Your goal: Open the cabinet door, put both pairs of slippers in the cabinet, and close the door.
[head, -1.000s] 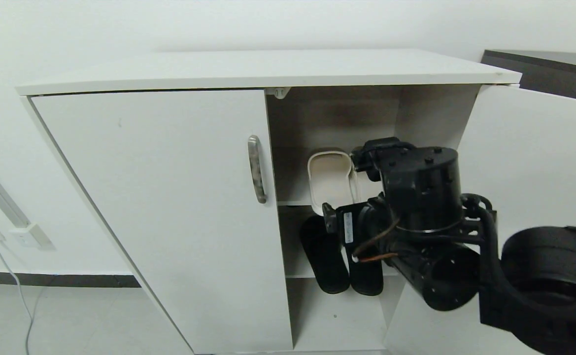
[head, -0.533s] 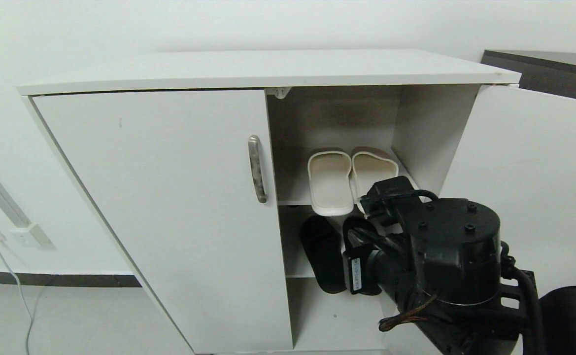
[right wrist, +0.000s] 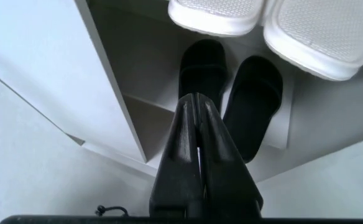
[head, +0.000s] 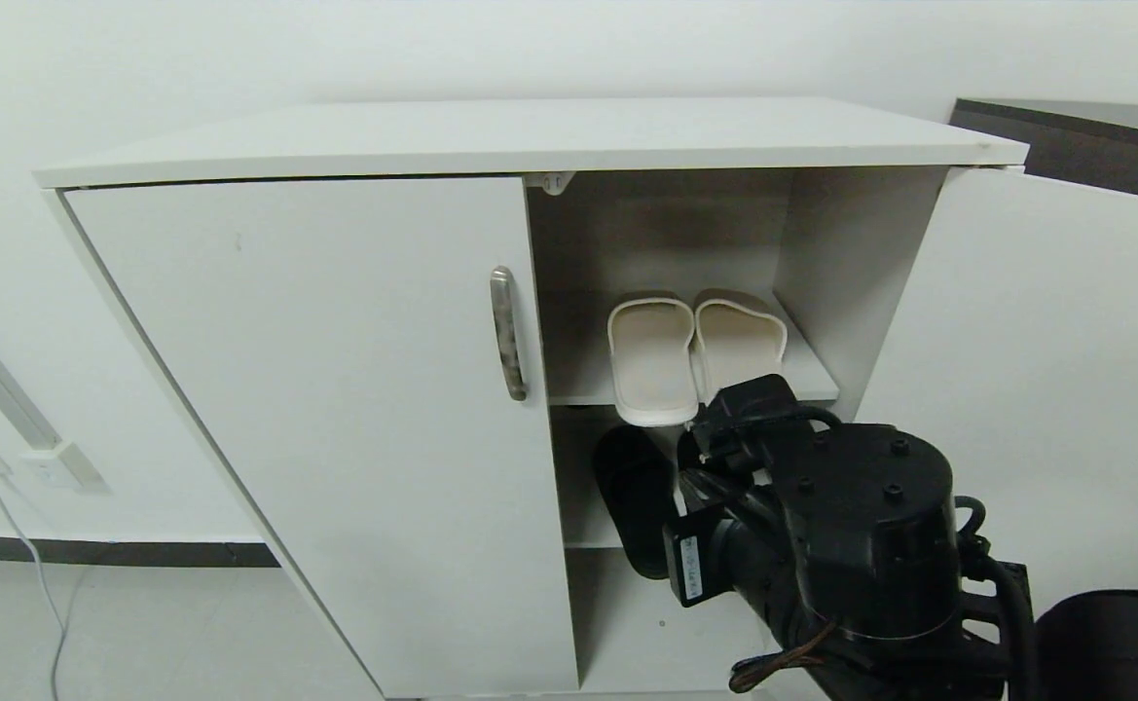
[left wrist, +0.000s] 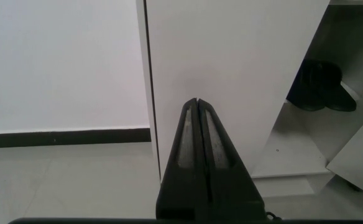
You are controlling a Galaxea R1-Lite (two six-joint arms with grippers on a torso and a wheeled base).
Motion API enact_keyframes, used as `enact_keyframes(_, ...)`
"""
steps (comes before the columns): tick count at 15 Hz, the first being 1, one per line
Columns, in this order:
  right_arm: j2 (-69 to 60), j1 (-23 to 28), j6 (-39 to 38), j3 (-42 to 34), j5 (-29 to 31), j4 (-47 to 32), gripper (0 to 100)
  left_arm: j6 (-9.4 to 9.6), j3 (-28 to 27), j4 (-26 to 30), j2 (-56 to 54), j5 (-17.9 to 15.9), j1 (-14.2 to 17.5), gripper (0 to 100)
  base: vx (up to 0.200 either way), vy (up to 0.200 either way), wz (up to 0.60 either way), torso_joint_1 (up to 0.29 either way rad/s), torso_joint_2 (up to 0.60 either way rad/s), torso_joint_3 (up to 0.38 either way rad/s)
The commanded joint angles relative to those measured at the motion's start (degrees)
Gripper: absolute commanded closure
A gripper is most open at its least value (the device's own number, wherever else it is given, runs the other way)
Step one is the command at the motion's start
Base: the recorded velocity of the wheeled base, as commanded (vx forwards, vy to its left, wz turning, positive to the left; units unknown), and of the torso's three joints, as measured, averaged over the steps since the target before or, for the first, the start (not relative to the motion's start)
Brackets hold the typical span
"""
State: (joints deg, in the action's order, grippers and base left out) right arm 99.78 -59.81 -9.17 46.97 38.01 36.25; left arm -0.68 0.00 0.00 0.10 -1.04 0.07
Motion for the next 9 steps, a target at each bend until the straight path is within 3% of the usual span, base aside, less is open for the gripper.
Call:
enact_keyframes(1, 1.1, 0.0, 0.1, -0.5, 0.0, 0.6, 100, -0.02, 0.0, 0.0, 0.0, 0.0, 0.0, 100, 0.0, 0.0, 0.0, 0.0, 0.0, 0.0)
enact_keyframes(5, 1.6, 0.0, 0.6, -1.4, -0.3, 1.6, 100, -0.02, 0.0, 0.0, 0.0, 0.0, 0.0, 100, 0.0, 0.0, 0.0, 0.0, 0.0, 0.0)
enact_keyframes(9, 1.6, 0.0, 0.6, -1.6, -0.3, 1.6, 100, -0.02, 0.0, 0.0, 0.0, -0.1, 0.0, 100, -0.2, 0.0, 0.0, 0.007, 0.0, 0.0)
